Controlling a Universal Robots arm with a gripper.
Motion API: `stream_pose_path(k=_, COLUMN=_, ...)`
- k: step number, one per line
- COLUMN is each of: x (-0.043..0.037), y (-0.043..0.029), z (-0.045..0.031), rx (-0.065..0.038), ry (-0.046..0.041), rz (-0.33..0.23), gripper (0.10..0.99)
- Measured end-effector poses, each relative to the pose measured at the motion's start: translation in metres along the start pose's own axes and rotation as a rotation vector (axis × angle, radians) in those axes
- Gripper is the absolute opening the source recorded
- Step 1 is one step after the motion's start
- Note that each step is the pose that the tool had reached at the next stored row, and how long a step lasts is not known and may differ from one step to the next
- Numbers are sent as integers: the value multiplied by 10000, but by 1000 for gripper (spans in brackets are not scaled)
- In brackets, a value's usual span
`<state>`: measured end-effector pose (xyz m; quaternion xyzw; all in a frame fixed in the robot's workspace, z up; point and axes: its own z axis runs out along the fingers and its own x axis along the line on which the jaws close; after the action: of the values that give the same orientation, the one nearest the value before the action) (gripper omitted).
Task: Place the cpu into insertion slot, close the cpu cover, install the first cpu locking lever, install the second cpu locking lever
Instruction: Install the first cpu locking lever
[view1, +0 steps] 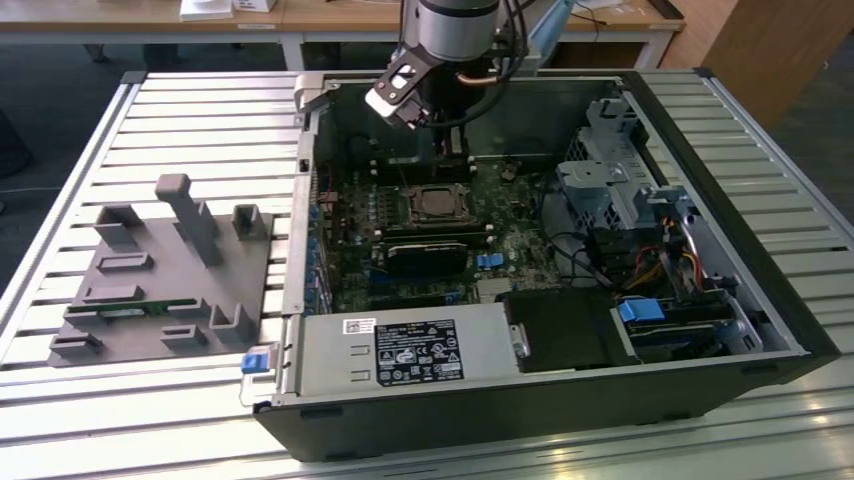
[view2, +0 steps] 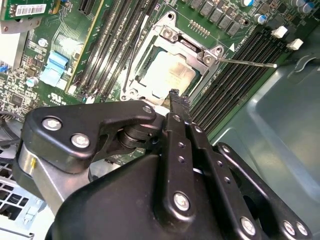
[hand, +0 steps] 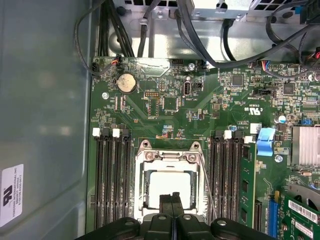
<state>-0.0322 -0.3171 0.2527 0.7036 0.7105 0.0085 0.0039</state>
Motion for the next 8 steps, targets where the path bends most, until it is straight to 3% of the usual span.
stream_pose_path(k=8, x=0, y=0, z=-15, rx=0, ry=1, rz=0, gripper=106)
